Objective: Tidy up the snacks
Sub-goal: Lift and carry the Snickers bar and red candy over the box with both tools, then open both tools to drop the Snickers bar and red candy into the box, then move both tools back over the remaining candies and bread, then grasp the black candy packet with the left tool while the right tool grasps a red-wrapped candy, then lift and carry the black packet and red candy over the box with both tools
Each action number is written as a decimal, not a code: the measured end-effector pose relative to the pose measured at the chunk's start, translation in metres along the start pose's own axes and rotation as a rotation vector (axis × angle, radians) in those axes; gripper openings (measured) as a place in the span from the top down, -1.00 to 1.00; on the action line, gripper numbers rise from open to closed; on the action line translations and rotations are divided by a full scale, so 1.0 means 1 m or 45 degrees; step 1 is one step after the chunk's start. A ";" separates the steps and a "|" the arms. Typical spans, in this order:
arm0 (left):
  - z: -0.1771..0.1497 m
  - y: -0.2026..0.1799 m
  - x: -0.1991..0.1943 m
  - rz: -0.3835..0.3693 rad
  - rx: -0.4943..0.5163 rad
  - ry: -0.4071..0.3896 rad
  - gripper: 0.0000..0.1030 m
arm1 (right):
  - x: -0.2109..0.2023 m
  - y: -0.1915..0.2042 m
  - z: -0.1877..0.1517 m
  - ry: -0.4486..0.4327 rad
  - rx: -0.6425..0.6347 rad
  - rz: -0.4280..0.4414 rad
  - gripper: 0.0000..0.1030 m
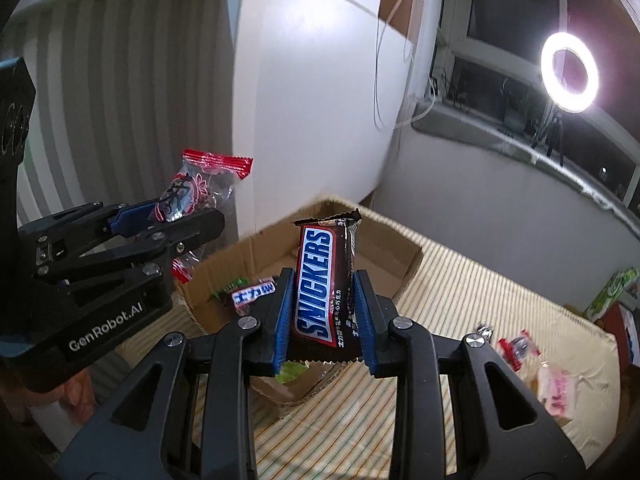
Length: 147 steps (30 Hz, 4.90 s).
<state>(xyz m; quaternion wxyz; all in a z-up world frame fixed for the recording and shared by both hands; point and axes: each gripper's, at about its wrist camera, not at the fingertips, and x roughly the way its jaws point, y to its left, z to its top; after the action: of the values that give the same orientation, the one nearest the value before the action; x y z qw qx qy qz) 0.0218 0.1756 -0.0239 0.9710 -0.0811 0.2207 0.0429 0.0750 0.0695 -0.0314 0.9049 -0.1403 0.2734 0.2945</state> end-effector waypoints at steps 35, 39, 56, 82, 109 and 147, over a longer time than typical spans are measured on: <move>-0.012 0.003 0.028 0.103 -0.010 0.087 -0.25 | 0.022 -0.015 -0.011 0.005 0.040 0.027 0.14; -0.010 0.002 0.022 0.111 -0.004 0.079 -0.26 | 0.019 -0.015 -0.013 -0.006 0.049 0.036 0.14; -0.012 -0.085 0.049 0.067 0.178 0.139 -0.30 | -0.019 -0.126 -0.069 -0.050 0.302 -0.051 -0.04; -0.028 -0.214 0.048 -0.159 0.390 0.151 -0.30 | -0.089 -0.220 -0.133 -0.062 0.486 -0.289 -0.07; -0.011 -0.198 0.182 -0.105 0.249 0.317 -0.31 | 0.063 -0.279 -0.092 0.207 0.475 -0.198 -0.44; -0.043 -0.220 0.223 -0.178 0.288 0.514 0.60 | 0.011 -0.344 -0.115 0.070 0.626 -0.175 0.03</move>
<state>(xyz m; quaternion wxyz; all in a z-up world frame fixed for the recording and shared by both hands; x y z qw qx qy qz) 0.2301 -0.0379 -0.1292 0.9107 0.0060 0.4077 -0.0665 0.2447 -0.2445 -0.0990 0.9220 0.0576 0.3511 0.1530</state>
